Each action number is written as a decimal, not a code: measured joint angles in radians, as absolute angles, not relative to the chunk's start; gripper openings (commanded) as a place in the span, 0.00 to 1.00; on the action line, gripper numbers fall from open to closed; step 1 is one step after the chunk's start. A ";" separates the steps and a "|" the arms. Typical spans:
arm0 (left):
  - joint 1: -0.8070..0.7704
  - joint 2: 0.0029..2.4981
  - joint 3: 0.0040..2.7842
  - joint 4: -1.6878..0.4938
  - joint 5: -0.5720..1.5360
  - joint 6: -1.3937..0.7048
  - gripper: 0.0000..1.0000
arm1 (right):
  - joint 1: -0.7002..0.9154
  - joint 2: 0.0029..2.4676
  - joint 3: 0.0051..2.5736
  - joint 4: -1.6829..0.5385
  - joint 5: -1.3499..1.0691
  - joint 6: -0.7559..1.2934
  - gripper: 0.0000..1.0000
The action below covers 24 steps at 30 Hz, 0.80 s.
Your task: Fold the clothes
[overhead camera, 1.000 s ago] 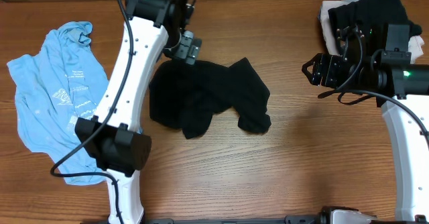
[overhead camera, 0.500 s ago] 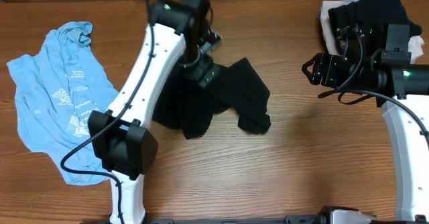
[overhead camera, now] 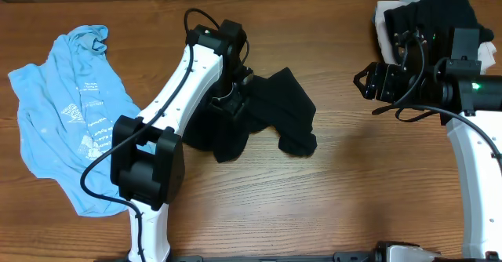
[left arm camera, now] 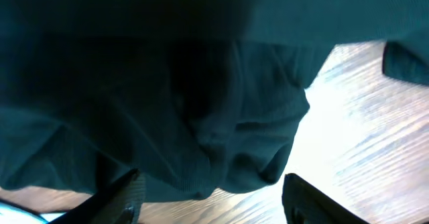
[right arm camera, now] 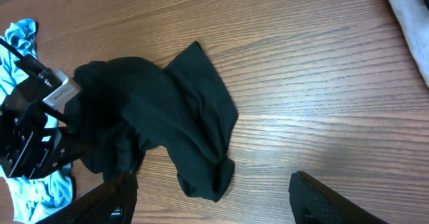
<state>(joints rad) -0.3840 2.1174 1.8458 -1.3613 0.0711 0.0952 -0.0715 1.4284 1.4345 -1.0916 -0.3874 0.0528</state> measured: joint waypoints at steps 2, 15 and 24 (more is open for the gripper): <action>-0.384 2.117 1.841 -1.360 0.071 0.073 0.61 | -0.072 1.428 1.435 -1.090 -0.387 0.052 0.76; -0.384 2.117 1.751 -1.313 -0.007 -0.048 0.54 | -0.072 1.430 1.435 -1.083 -0.385 0.053 0.76; -0.384 2.117 1.715 -1.217 -0.055 -0.132 0.20 | -0.072 1.449 1.435 -1.082 -0.385 0.053 0.76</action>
